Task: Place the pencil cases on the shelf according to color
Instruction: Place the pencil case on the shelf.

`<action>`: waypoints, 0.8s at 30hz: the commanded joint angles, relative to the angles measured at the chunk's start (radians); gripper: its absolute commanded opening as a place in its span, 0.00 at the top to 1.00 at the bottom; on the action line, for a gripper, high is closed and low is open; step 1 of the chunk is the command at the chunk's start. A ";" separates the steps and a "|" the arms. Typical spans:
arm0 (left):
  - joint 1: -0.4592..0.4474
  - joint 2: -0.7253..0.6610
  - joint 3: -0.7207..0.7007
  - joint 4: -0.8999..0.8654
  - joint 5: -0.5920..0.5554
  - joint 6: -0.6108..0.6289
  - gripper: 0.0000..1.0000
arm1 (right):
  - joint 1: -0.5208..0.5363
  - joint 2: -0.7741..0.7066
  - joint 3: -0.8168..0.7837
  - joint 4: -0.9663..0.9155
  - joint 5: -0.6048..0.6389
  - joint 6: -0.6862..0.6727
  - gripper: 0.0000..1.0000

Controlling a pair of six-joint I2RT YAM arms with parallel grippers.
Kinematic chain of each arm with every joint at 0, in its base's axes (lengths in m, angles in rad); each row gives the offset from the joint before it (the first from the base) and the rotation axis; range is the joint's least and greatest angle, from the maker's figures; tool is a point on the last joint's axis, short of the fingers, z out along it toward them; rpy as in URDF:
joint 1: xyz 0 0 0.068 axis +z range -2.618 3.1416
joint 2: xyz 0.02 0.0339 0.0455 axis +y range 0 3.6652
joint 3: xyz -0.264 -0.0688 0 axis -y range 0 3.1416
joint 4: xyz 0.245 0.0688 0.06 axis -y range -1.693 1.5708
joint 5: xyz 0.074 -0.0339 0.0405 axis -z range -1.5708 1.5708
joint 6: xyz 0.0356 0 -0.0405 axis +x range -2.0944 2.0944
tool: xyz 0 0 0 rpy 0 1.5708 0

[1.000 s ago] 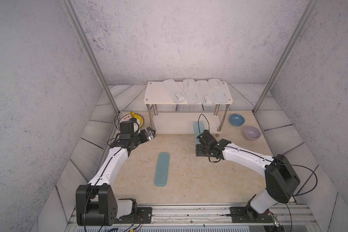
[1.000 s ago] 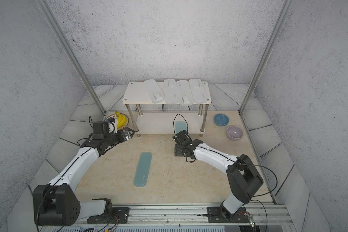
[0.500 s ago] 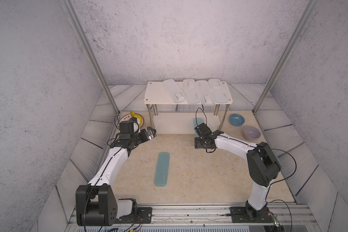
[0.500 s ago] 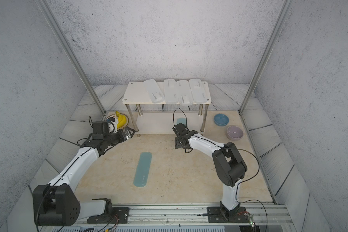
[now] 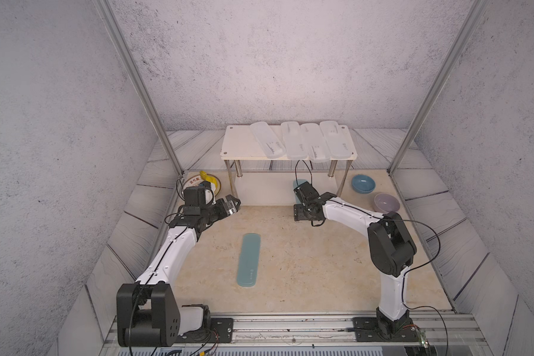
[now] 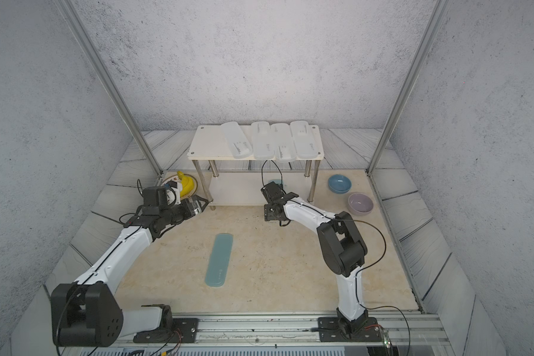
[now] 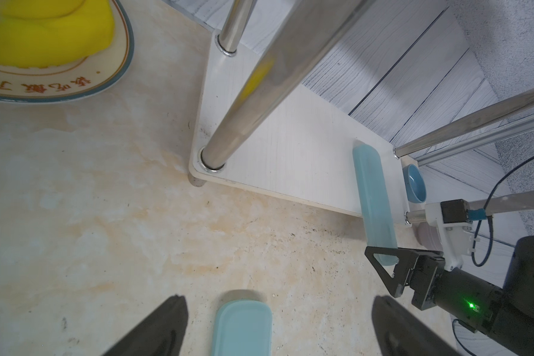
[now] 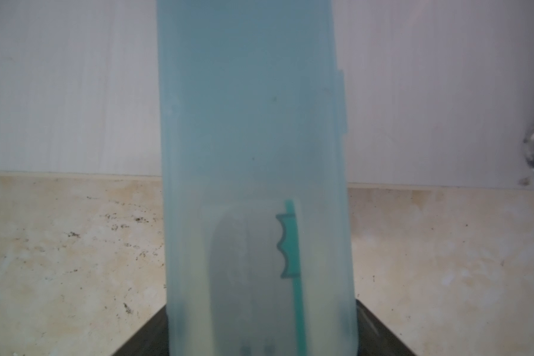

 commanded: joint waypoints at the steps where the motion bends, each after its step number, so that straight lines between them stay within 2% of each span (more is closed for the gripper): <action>1: 0.005 -0.012 -0.010 0.025 0.016 -0.005 0.00 | -0.005 -0.044 0.028 -0.068 0.012 -0.002 0.10; 8: 0.005 -0.012 -0.010 0.030 0.025 -0.013 0.00 | -0.004 -0.114 -0.001 -0.104 -0.005 0.006 0.06; 24: 0.005 -0.010 -0.009 0.030 0.034 -0.011 0.00 | 0.015 -0.210 -0.128 -0.110 -0.036 0.005 0.09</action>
